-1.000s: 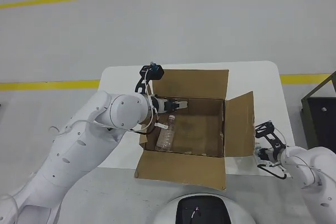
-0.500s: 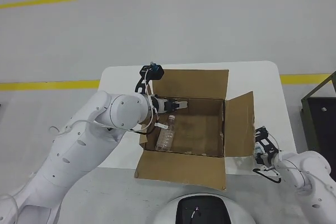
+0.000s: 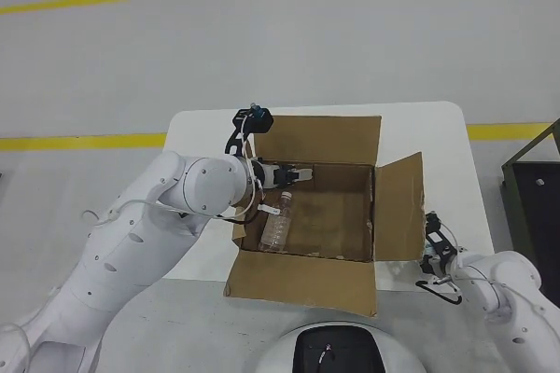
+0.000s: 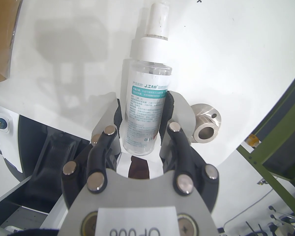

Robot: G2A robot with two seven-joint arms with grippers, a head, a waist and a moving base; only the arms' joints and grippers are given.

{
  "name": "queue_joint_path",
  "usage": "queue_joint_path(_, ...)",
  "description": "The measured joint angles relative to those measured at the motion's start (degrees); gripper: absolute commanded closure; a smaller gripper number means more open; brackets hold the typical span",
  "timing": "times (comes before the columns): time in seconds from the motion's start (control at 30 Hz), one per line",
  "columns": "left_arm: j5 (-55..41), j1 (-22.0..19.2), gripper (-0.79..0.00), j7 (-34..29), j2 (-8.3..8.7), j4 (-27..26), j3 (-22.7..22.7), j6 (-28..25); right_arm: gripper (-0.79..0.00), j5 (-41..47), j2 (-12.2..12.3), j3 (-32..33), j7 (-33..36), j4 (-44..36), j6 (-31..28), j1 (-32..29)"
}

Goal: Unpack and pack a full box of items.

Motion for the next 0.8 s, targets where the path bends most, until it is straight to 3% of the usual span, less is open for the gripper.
queue_joint_path(0.07, 0.0, 0.0, -0.785, 0.0, 0.0, 0.0, 0.0, 0.0, -0.283, -0.18, 0.05, -0.13, 0.01, 0.17, -0.04, 0.13)
queue_joint_path(0.17, 0.0, 0.0, -0.785, 0.0, 0.0, 0.0, 0.0, 0.0, 0.0, -0.33, 0.1, -0.24, -0.04, 0.33, 0.03, 0.27)
queue_joint_path(0.43, 0.0, 0.0, -0.785, 0.0, 0.0, 0.0, 0.0, 0.0, 0.0, 2.15, 0.22, 2.16, -1.22, -0.92, 2.94, 0.5)
queue_joint_path(0.63, 0.52, 0.96, -0.785, 1.66, 0.14, -0.03, -0.72, -0.65, 0.0, 14.89, 0.01, 9.66, -5.61, -4.64, 9.77, 0.86)
queue_joint_path(0.8, 2.41, 2.3, -0.785, 3.58, 1.16, -1.43, -4.68, 0.16, 0.0, 28.54, -0.25, 16.18, -10.55, -8.36, 14.13, 1.65)
